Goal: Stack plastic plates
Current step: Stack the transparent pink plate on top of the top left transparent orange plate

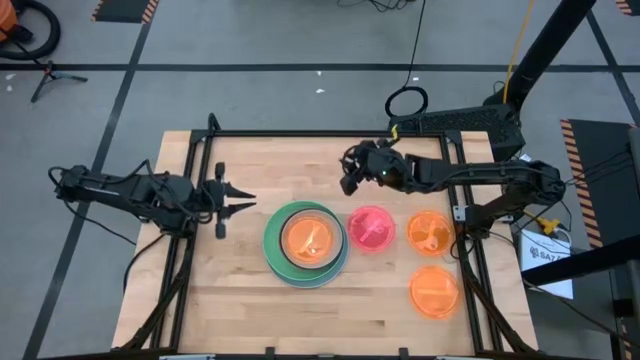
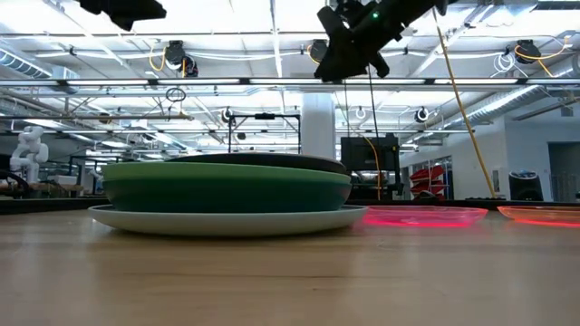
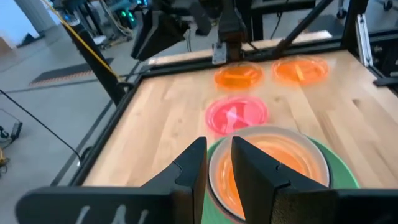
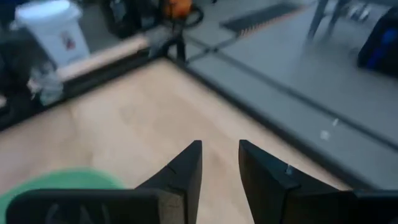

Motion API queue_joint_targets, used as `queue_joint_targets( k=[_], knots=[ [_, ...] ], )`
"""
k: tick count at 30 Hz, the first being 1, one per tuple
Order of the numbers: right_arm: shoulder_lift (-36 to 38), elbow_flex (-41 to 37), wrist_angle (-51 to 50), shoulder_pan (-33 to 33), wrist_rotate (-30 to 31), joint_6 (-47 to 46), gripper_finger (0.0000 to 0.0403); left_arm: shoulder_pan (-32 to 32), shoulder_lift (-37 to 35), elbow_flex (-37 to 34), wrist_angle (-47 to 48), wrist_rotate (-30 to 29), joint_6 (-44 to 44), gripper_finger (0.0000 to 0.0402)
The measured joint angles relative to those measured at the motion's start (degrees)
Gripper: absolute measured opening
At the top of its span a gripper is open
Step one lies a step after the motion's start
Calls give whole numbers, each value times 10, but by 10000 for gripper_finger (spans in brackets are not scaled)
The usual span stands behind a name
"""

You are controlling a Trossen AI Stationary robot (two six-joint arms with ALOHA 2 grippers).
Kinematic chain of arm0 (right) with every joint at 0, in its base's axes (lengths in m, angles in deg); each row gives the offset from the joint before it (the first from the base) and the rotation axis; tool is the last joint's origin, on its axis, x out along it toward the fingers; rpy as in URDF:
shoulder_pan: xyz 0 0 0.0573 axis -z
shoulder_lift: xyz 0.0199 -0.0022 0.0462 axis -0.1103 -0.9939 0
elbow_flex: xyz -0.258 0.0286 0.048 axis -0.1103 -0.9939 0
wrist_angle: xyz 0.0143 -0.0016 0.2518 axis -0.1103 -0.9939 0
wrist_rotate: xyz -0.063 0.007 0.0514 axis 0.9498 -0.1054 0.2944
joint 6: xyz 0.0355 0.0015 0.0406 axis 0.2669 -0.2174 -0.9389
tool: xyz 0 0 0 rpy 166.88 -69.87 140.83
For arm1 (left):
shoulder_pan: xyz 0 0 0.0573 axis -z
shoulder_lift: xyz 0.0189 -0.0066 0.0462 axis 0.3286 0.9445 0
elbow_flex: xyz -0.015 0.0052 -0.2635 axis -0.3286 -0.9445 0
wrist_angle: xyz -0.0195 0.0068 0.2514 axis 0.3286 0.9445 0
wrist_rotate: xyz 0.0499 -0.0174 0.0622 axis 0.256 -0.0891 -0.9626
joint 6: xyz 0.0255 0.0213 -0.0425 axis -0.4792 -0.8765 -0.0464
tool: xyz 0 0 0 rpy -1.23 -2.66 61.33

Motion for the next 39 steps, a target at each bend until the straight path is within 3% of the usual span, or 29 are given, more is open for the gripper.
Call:
queue_joint_targets(
  k=[6,11,16,24,33,39],
  knots=[
    [0,1,-131,-4,-68,-90,98,9,-1,-1,19,0,18,83],
    [0,1,-265,-21,-71,-180,98,11,-11,-41,-32,0,0,83],
    [0,1,-333,-48,-70,-231,98,11,-32,-52,-55,0,-5,83],
    [0,-42,-301,-87,-68,-254,98,10,-114,-116,-125,-5,-39,83],
    [0,-130,-152,-101,-66,-262,98,-16,-239,-161,-133,-25,-31,83],
    [0,-162,-149,-89,-53,-325,98,-36,-271,-173,-120,-25,-19,83]
  ],
)
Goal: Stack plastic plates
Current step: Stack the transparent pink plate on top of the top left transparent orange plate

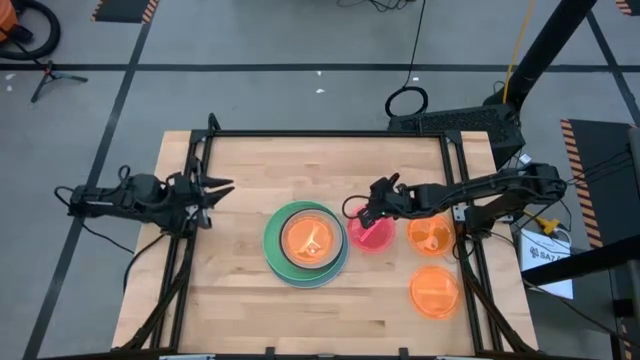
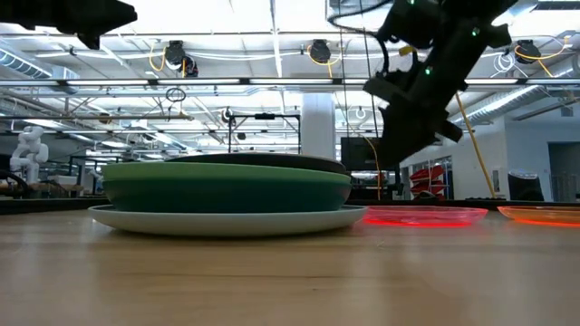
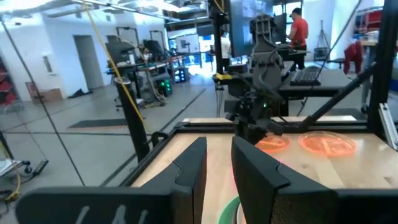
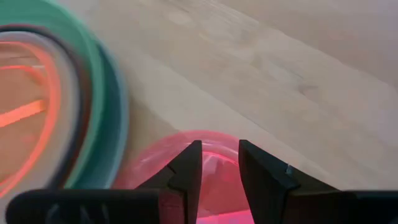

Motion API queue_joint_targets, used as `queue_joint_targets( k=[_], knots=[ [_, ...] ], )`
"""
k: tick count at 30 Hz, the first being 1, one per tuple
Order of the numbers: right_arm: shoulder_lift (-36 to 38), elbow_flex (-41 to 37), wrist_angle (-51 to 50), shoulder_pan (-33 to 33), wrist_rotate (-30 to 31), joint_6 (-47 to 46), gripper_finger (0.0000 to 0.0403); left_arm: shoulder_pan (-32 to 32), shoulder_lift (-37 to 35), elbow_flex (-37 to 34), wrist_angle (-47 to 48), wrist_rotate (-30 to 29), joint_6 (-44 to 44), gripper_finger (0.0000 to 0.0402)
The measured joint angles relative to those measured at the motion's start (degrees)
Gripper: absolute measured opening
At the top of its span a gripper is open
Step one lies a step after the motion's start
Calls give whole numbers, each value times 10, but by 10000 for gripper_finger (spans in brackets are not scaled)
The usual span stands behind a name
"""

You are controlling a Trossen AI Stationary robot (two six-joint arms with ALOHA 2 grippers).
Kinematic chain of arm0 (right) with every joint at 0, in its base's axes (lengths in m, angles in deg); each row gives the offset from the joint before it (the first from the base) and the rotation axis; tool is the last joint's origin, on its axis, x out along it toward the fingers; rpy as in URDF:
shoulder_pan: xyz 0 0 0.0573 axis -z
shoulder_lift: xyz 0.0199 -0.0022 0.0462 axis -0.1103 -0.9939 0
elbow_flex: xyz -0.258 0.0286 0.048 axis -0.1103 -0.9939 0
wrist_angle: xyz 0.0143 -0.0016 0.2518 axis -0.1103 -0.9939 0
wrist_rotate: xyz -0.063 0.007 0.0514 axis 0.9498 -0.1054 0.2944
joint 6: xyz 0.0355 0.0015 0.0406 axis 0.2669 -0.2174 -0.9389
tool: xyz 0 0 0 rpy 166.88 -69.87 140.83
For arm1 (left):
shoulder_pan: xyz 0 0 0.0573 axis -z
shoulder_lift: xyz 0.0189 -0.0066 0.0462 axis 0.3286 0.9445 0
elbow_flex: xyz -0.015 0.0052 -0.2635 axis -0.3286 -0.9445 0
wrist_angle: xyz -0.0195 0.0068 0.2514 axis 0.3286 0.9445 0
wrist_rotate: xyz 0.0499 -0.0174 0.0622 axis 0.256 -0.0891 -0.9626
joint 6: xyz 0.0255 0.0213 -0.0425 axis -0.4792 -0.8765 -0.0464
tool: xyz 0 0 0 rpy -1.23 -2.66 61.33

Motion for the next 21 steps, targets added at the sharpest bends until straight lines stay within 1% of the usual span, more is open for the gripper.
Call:
queue_joint_targets(
  k=[3,6,8,11,13,16,19,21],
  knots=[
    [0,-8,-16,4,-1,-18,98,-6,1,0,3,0,8,83],
    [0,-10,-32,3,-2,20,98,-7,2,0,11,0,11,83],
    [0,-10,-38,1,-12,78,98,-7,2,0,15,0,12,83],
    [0,-10,-43,-5,-74,216,98,-7,2,0,15,0,12,83],
    [0,-10,-38,-7,-91,275,98,-7,2,0,15,0,12,83],
    [0,-10,-26,-7,-72,288,98,-7,2,0,15,0,12,83],
    [0,-10,-15,-5,-49,273,98,-6,2,0,15,0,12,83],
    [0,-10,-16,-5,-46,262,98,-6,2,0,15,0,12,83]
  ],
)
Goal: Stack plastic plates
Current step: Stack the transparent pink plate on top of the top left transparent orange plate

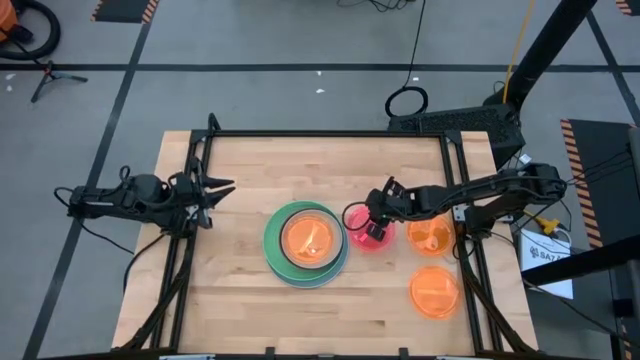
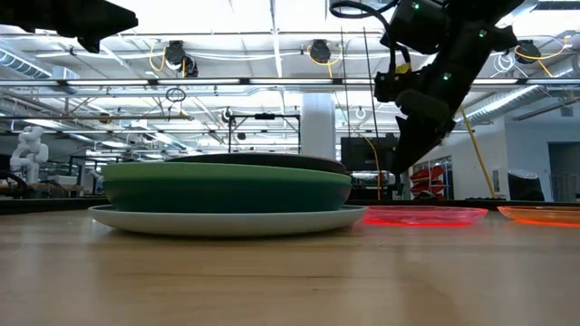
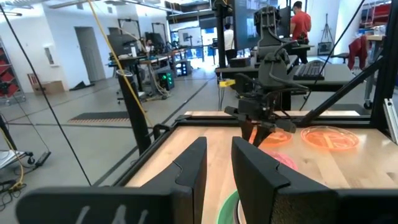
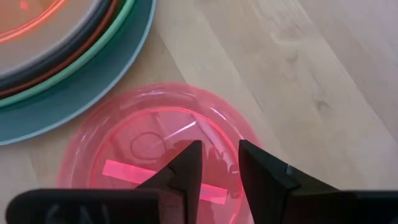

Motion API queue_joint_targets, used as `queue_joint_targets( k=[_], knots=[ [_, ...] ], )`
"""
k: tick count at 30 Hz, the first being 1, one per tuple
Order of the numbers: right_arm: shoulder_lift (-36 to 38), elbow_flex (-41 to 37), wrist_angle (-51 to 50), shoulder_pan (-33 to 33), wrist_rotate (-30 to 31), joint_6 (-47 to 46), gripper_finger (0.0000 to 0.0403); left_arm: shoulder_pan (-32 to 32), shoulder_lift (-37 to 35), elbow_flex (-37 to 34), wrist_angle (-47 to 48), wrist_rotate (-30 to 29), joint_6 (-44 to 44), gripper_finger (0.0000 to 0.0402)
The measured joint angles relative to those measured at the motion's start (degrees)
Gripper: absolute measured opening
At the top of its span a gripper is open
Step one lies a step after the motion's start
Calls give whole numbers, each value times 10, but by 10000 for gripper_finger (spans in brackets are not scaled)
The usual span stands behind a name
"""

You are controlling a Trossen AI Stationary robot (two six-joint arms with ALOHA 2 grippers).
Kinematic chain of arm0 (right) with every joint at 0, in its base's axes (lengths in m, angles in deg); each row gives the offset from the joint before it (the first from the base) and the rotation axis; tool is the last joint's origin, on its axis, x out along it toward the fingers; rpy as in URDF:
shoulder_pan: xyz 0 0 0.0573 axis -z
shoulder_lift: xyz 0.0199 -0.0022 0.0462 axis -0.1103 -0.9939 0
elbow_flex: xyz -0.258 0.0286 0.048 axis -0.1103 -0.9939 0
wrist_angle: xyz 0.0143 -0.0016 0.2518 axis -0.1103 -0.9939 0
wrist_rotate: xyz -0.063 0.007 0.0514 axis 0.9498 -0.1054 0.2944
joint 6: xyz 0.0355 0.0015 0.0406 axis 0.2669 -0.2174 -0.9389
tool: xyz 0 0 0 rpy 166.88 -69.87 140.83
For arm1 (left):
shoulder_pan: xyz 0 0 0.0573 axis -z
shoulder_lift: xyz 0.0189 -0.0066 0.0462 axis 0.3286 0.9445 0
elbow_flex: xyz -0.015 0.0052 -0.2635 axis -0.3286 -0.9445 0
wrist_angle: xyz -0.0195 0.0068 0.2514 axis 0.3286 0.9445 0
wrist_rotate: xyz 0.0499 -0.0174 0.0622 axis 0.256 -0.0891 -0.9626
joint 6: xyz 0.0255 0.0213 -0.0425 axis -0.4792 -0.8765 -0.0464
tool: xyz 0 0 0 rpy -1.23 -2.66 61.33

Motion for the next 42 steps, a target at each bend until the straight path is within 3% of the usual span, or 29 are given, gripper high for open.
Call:
queue_joint_targets(
  k=[15,29,34,42],
  knots=[
    [0,0,0,-1,15,-22,102,0,0,0,14,0,-4,83],
    [0,0,0,-1,31,-21,193,0,0,0,14,0,-4,83],
    [0,0,0,-1,31,-82,192,0,0,0,14,0,-4,83],
    [0,0,-50,7,29,-290,186,0,0,0,14,0,-4,83]
  ],
)
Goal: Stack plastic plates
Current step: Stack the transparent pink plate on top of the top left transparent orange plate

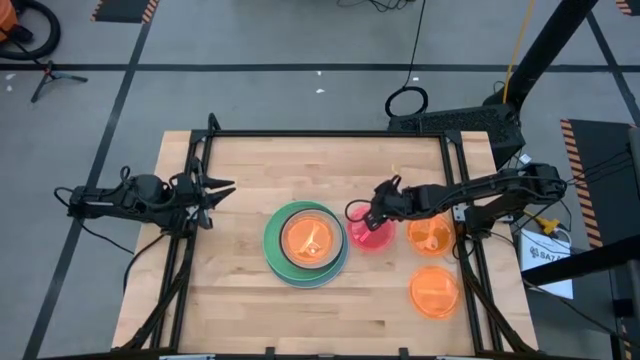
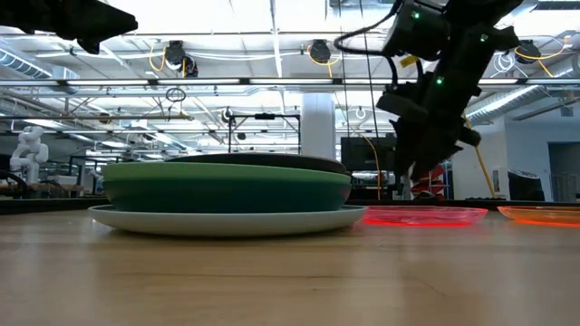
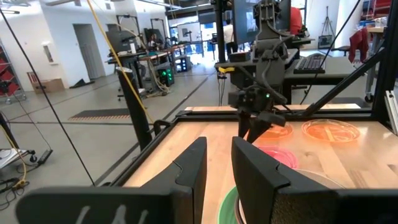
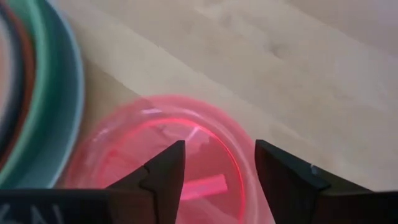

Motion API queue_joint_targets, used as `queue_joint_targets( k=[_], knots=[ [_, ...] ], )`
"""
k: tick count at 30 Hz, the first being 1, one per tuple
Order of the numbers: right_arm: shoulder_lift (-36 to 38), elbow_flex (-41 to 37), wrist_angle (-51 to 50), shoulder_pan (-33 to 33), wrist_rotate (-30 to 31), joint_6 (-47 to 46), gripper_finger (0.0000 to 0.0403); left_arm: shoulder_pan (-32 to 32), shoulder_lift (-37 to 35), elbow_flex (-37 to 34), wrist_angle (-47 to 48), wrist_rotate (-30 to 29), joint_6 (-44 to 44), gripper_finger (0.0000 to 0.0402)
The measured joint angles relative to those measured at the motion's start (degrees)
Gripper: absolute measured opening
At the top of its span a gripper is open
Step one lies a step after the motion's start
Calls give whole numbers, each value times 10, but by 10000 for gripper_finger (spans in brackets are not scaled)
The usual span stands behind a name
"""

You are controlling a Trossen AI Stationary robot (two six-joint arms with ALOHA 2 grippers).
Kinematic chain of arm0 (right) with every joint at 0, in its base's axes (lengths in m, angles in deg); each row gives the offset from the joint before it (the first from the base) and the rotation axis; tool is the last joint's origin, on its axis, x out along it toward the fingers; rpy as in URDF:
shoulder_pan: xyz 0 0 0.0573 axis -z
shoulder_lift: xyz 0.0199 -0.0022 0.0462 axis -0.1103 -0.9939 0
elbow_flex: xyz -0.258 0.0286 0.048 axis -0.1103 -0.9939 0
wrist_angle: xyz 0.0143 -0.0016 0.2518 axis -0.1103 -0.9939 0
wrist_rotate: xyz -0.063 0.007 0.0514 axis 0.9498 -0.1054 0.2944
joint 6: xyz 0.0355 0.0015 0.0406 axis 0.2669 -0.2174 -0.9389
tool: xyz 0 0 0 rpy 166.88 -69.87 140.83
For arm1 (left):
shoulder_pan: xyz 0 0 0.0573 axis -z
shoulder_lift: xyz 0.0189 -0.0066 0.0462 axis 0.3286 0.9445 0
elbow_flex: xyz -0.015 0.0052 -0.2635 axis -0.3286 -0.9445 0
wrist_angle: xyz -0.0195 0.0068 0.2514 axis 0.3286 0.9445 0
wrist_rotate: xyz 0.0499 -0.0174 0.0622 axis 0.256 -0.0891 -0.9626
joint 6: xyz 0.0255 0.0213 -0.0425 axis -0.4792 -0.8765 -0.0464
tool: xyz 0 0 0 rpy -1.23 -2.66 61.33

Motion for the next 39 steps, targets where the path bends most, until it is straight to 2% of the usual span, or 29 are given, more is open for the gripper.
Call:
queue_joint_targets(
  k=[11,18,22,29,39],
  knots=[
    [0,0,-126,8,-1,-174,185,0,0,0,0,0,2,83],
    [-38,-6,-115,8,-34,-170,185,0,0,0,0,0,2,83],
    [-77,-6,-89,8,-59,-131,185,0,0,0,0,0,2,83],
    [-100,-5,-33,8,-56,-100,184,0,0,0,0,0,2,83],
    [-101,-5,-29,8,-57,-100,134,0,0,0,1,0,2,83]
  ],
)
